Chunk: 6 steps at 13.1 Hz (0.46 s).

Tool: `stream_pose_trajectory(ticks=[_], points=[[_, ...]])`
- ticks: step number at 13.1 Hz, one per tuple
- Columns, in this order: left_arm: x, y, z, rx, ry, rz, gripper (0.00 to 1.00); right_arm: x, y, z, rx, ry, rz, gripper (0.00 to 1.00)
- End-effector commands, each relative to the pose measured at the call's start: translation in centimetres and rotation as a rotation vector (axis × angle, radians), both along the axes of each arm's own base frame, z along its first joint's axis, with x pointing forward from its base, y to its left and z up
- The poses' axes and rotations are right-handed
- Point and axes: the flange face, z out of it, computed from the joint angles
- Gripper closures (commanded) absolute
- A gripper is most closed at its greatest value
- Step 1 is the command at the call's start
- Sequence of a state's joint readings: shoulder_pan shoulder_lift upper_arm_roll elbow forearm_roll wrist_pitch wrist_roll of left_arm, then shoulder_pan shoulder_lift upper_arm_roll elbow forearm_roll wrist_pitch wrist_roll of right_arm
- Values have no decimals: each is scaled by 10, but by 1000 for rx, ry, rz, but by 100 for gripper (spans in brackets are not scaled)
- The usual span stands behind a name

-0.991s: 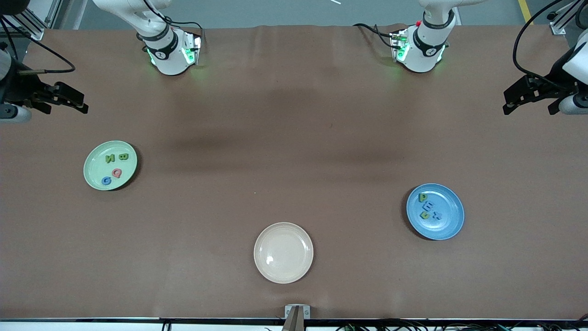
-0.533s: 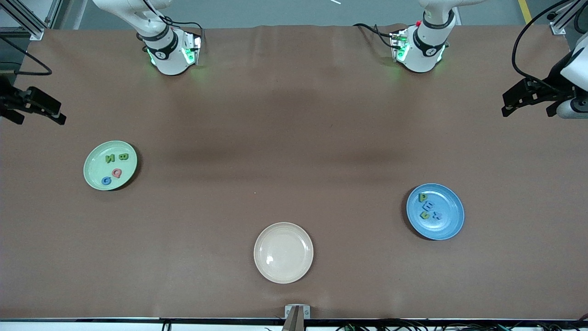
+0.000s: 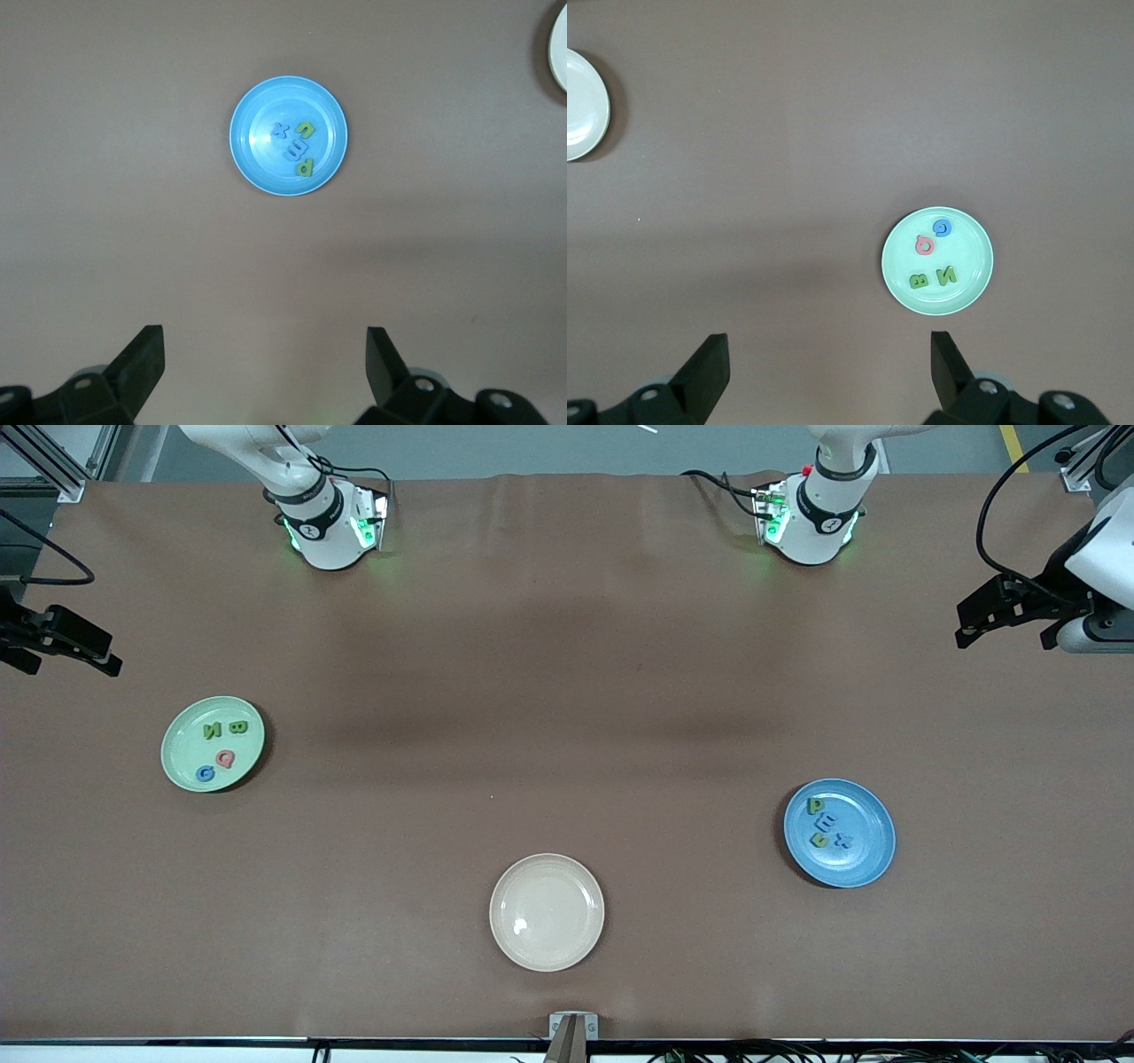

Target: Sort upper and lower case letters into plates

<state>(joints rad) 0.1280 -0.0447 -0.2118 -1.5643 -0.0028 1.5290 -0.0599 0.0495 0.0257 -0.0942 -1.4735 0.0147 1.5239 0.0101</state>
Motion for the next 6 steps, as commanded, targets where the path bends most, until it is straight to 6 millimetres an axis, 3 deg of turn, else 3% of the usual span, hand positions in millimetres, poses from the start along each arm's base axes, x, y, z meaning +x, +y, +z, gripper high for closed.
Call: stream_pose_trajectory(ticks=[1, 6], points=[[-7, -1, 7, -18, 7, 7, 0, -1, -6, 5, -10, -1, -24, 0], [-2, 9, 16, -4, -16, -33, 0, -1, -6, 5, -15, -2, -20, 0]])
